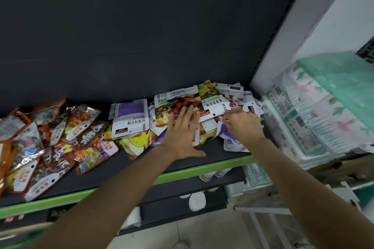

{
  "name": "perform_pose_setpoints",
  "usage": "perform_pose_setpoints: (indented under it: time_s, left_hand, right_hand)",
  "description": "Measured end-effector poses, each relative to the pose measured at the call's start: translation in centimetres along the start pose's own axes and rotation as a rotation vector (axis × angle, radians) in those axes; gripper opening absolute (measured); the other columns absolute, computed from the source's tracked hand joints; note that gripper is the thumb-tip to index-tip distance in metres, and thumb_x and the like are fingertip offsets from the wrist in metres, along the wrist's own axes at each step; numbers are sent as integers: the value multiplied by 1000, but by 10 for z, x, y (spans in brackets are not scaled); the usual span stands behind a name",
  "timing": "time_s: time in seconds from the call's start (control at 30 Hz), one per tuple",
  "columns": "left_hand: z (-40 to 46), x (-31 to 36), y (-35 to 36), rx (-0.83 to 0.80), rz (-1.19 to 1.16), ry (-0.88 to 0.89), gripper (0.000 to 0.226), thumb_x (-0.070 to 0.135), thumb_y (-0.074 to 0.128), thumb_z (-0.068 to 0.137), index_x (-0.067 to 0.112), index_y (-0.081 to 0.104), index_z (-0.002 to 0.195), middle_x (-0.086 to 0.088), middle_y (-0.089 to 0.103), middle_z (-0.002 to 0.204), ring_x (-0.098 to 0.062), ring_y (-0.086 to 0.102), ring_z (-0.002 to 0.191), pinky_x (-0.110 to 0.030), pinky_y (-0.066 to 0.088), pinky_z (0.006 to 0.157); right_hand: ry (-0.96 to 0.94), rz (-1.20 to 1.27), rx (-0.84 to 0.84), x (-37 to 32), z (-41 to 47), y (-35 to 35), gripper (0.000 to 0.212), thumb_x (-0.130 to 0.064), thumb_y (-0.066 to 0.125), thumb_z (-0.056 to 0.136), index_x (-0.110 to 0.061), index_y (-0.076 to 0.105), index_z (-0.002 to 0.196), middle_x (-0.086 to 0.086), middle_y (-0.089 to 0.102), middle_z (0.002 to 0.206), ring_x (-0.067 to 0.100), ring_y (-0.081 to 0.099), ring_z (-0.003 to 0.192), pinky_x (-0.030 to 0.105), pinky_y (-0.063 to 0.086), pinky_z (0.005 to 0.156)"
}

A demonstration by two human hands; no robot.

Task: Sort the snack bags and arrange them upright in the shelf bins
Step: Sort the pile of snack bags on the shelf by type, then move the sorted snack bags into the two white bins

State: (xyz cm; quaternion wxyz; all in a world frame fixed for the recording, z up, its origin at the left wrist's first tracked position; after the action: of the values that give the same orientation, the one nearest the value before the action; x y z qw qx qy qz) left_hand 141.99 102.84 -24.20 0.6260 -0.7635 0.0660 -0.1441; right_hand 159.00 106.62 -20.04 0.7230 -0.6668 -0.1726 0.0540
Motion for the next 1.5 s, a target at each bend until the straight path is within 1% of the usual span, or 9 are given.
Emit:
perform_pose_setpoints:
  time_s: [0.27,0.43,0.6,0.73,0.83,0.93,1.1,1.27,1.5]
  left_hand:
    - [27,21,-3,13,87,-21,96,37,64,85,12,-1,151,-12,-2,159,-34,1,145,-51,16,115]
    - [30,-8,-20,-63,-38,110,85,39,63,86,19,12,152,-5,10,159,-28,13,142,-39,23,115]
    - [30,-21,-19,-44,-125,118,81,52,62,84,24,24,149,1,23,155,-22,22,137,-33,24,112]
    - [32,-27,-25,79,-205,14,81,44,67,83,23,25,148,0,29,152,-24,26,138,-38,27,112]
    - [33,-29,-22,31,-165,-24,93,45,72,77,24,17,150,1,19,156,-24,19,142,-42,25,114]
    - [33,-27,-22,0,-146,-46,91,39,72,79,21,18,150,-2,20,156,-25,19,142,-40,25,114]
    - [26,-38,-24,27,-213,-24,74,21,67,86,18,28,148,-1,30,152,-22,29,138,-31,27,112]
    - [8,-42,-39,134,-177,-5,37,27,47,98,23,52,135,4,47,141,-19,50,122,-36,44,100]
    - [-20,-55,-95,527,-236,-263,27,25,44,99,19,57,123,-12,67,102,-34,63,94,-39,49,73]
  right_hand:
    - [22,348,-12,22,-28,6,18,-28,57,93,-15,65,101,2,67,97,23,63,88,28,42,64]
    - [164,466,324,45,-47,-15,16,-22,59,92,-11,70,92,10,68,69,28,62,59,28,42,52]
    - [392,592,440,67,-29,-43,24,-27,51,97,-12,67,106,17,70,86,36,64,78,38,49,67]
    - [513,616,575,65,-15,-63,28,-27,44,100,-12,64,112,21,66,79,37,62,72,37,44,61]
    - [402,481,388,45,2,-57,28,-25,42,101,-12,62,116,17,68,90,35,64,78,36,45,63]
    - [187,424,-82,24,11,-20,39,-21,51,96,-22,48,135,9,65,114,23,61,85,33,49,73]
    - [134,507,-310,15,7,20,80,9,58,81,-13,21,149,9,20,154,25,32,137,28,34,107]
    - [178,317,-50,19,9,10,26,-7,50,94,-9,64,116,9,60,118,25,59,101,29,46,79]
    - [90,347,313,-8,21,-65,18,-24,60,91,-14,71,100,9,67,94,29,61,91,32,45,66]
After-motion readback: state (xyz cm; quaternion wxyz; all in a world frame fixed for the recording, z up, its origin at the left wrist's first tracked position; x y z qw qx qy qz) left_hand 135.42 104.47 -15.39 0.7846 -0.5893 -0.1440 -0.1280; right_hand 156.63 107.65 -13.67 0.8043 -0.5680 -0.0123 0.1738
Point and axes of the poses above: each hand's wrist, its own z-axis towards the middle knuckle, its own y-axis out of the palm, x = y × z, the point moved 3 cm from there along z, towards the middle knuckle
